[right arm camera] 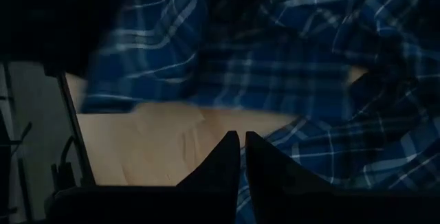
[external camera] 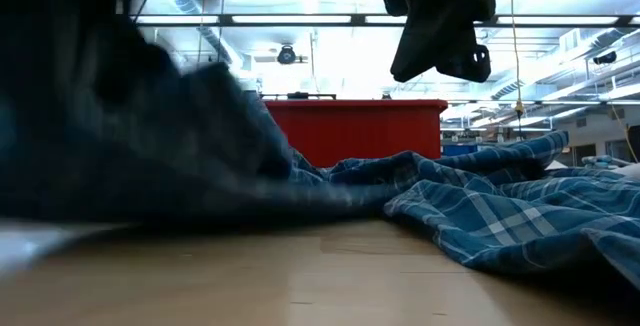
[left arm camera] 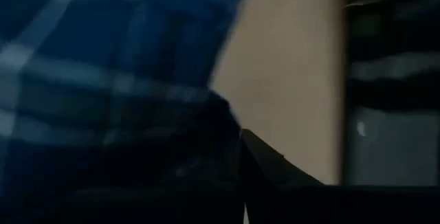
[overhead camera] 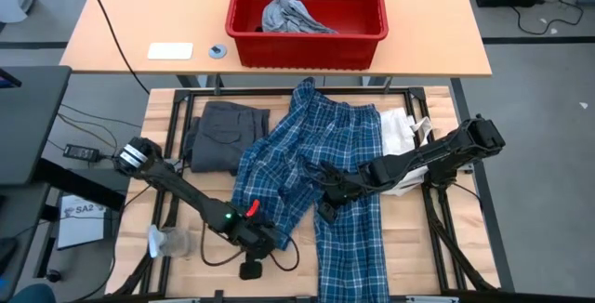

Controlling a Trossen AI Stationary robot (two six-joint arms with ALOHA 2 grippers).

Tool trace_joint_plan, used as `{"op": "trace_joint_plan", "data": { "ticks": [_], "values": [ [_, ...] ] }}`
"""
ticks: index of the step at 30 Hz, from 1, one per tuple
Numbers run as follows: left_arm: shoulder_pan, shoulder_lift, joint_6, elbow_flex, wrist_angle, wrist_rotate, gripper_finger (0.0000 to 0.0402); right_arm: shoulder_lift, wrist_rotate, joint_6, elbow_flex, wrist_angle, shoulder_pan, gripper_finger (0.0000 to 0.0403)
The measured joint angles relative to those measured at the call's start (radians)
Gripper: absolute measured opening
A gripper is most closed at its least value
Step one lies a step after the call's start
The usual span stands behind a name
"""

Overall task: Fold Laundry from Bin
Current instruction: Fold the plaid pants

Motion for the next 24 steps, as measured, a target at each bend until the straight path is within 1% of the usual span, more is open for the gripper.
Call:
{"op": "trace_joint_plan", "data": {
  "ticks": [3, 6, 8, 10, 11, 12, 15, 17, 18, 21, 22, 24],
  "values": [
    [-0.013, -0.076, 0.100, 0.102, -0.075, 0.026, 0.0003, 0.000, -0.009, -0.016, 0.000, 0.000, 0.000, 0.0034],
    [-0.026, -0.150, 0.160, 0.207, -0.114, 0.151, 0.0002, 0.000, -0.043, -0.021, 0.000, -0.002, 0.000, 0.0034],
    [-0.043, -0.187, 0.143, 0.269, -0.114, 0.252, 0.0002, 0.000, -0.055, -0.022, 0.000, -0.001, 0.001, 0.0034],
    [-0.063, -0.197, 0.091, 0.334, -0.103, 0.351, 0.0002, 0.000, -0.076, -0.030, 0.000, -0.001, 0.003, 0.0034],
    [-0.079, -0.196, 0.078, 0.360, -0.102, 0.383, 0.0002, 0.000, -0.086, -0.037, 0.000, -0.001, 0.003, 0.0034],
    [-0.098, -0.195, 0.077, 0.379, -0.106, 0.395, 0.0002, 0.000, -0.097, -0.042, 0.000, -0.001, 0.003, 0.0034],
    [-0.137, -0.184, 0.051, 0.394, -0.095, 0.400, 0.0002, 0.000, -0.109, -0.047, 0.000, -0.001, 0.003, 0.0034],
    [-0.153, -0.178, 0.044, 0.387, -0.149, 0.385, 0.0008, 0.000, -0.108, -0.046, 0.000, 0.000, 0.003, 0.0034],
    [-0.161, -0.178, 0.044, 0.382, -0.201, 0.358, 0.0012, 0.000, -0.108, -0.044, 0.000, 0.003, 0.003, 0.0034],
    [-0.175, -0.176, 0.044, 0.382, -0.343, 0.220, 0.0018, 0.000, -0.094, -0.036, 0.000, 0.006, 0.003, 0.0034],
    [-0.179, -0.177, 0.043, 0.382, -0.370, 0.189, 0.0018, 0.000, -0.085, -0.032, 0.000, 0.010, 0.003, 0.0034],
    [-0.187, -0.177, 0.027, 0.382, -0.371, 0.167, 0.0019, 0.000, -0.067, -0.036, 0.000, 0.010, -0.002, 0.0034]
  ]
}}
